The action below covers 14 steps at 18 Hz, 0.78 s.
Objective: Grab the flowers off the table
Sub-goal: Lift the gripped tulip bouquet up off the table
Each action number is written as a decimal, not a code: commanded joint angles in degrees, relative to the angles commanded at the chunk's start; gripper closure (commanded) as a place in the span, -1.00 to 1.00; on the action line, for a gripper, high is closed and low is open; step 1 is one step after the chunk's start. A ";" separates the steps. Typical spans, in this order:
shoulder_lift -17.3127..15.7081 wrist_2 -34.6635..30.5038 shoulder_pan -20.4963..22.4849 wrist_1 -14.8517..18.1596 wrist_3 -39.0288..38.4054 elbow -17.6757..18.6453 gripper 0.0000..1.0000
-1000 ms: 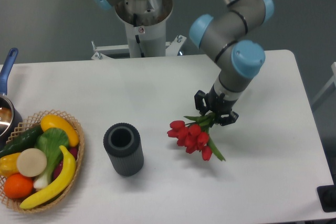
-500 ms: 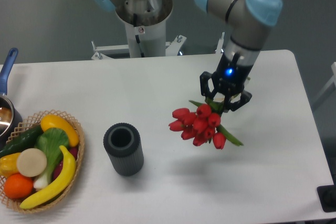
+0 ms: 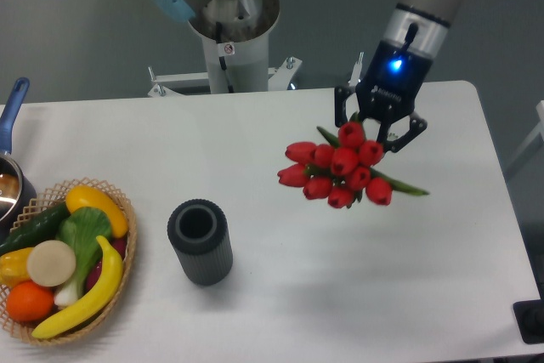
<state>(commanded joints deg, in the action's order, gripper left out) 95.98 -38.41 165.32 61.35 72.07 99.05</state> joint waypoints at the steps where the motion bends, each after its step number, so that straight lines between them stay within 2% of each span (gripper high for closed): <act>1: 0.00 0.00 0.00 0.00 0.00 0.00 0.19; 14: 0.18 0.44 0.70 0.00 0.09 -1.32 0.18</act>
<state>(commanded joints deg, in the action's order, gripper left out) 96.15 -37.97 166.02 61.35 72.16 97.74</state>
